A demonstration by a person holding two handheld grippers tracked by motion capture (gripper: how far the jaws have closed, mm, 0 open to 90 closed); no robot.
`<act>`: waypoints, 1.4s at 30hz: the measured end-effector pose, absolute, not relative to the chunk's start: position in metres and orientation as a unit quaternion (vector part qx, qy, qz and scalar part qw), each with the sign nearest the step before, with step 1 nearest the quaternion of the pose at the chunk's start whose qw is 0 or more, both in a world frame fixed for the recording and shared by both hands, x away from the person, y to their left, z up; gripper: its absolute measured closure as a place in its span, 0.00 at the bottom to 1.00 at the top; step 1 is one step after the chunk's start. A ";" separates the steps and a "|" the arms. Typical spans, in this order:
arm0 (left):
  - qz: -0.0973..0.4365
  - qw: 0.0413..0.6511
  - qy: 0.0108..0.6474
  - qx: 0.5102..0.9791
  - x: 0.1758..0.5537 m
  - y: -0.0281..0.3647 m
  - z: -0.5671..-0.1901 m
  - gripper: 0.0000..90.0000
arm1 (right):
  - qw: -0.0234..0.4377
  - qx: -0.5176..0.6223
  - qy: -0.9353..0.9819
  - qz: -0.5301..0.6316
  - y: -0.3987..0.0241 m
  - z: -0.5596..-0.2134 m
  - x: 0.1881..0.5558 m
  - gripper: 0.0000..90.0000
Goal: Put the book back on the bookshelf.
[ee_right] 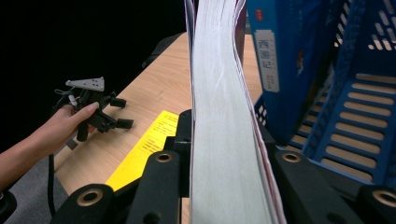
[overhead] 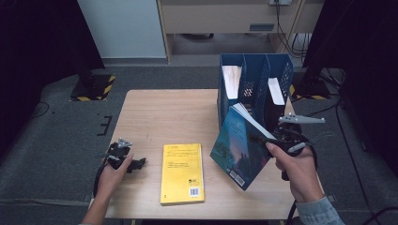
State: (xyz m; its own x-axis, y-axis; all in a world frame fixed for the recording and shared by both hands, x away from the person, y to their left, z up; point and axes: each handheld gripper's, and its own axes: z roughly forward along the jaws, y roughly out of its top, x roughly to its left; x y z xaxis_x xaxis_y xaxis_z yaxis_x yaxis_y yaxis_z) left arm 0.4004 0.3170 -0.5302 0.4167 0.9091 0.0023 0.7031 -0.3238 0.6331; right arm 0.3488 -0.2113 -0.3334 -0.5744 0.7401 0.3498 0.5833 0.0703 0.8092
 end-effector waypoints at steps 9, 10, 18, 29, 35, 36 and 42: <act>0.188 0.290 0.508 0.789 0.399 0.317 -0.532 0.00 | 0.076 0.472 0.713 0.513 -0.229 -0.324 0.345 0.80; 0.188 0.290 0.508 0.789 0.399 0.317 -0.532 0.00 | 0.077 0.474 0.711 0.514 -0.229 -0.322 0.345 0.80; 0.193 0.297 0.505 0.787 0.398 0.316 -0.533 0.00 | 0.091 0.474 0.706 0.518 -0.232 -0.289 0.349 0.80; 0.197 0.302 0.503 0.785 0.398 0.315 -0.534 0.00 | 0.119 0.502 0.698 0.497 -0.254 -0.256 0.375 0.80; 0.197 0.305 0.500 0.786 0.398 0.315 -0.535 0.00 | 0.134 0.519 0.688 0.489 -0.267 -0.247 0.389 0.80; 0.197 0.305 0.499 0.787 0.398 0.315 -0.535 0.00 | 0.138 0.522 0.687 0.487 -0.269 -0.247 0.392 0.80; 0.196 0.305 0.498 0.787 0.398 0.315 -0.535 0.00 | 0.163 0.534 0.687 0.465 -0.268 -0.248 0.405 0.80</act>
